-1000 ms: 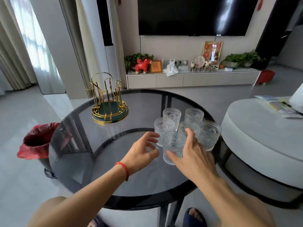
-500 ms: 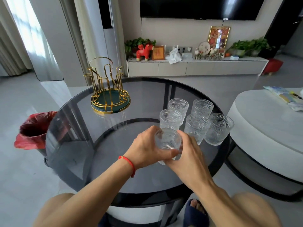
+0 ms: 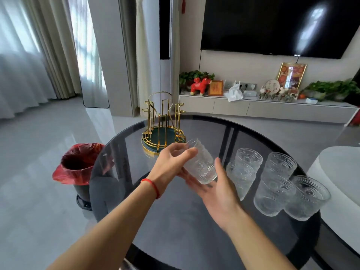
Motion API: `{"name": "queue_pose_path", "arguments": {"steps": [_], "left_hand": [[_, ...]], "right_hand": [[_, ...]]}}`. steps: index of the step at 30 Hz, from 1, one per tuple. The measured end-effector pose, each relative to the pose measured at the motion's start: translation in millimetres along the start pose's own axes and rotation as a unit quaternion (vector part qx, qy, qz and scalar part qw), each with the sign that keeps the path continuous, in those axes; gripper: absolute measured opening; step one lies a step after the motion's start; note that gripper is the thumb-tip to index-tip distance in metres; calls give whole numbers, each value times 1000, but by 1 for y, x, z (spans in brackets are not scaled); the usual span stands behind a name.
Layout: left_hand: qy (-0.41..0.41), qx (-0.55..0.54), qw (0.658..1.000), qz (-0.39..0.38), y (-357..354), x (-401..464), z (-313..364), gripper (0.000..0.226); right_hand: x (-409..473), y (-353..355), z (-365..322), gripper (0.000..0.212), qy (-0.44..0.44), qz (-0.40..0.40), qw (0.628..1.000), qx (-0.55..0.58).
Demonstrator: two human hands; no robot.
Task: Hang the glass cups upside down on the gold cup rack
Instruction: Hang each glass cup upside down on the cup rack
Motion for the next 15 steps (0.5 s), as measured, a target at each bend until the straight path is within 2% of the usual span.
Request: {"name": "queue_pose_path", "arguments": {"steps": [3, 5, 6, 7, 8, 9, 10, 11, 15], "left_hand": [[-34, -29, 999, -25, 20, 19, -15, 61], [-17, -42, 999, 4, 33, 32, -26, 57], [-17, 20, 999, 28, 40, 38, -32, 56], [-40, 138, 989, 46, 48, 46, -38, 51], [-67, 291, 953, 43, 52, 50, -43, 45], [-84, 421, 903, 11, 52, 54, -50, 44], [-84, 497, 863, -33, 50, 54, -59, 51], [-77, 528, 843, -69, 48, 58, -68, 60], [-56, 551, 825, -116, 50, 69, -92, 73]], "right_hand": [[36, -17, -7, 43, 42, 47, 998, -1], [60, -25, -21, 42, 73, 98, 992, -29], [69, -29, -28, 42, 90, 118, 988, -46], [80, -33, -36, 43, 106, 131, 984, -62], [87, -36, -45, 43, 121, 138, 980, -78], [95, -40, -56, 44, 135, 140, 976, -95], [99, -42, -66, 44, 151, 143, 972, -109], [106, -45, -79, 45, 172, 151, 965, -130], [133, -51, -135, 58, 248, 195, 921, -228]]}}
Point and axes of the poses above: each hand's wrist, its own x-axis towards the middle knuckle, its own y-axis out of the back of the hand, z = x × y, the point moved 4 cm from there along x, towards the middle knuckle, and after that the axes turned 13 degrees about -y, right-handed, at the moved point
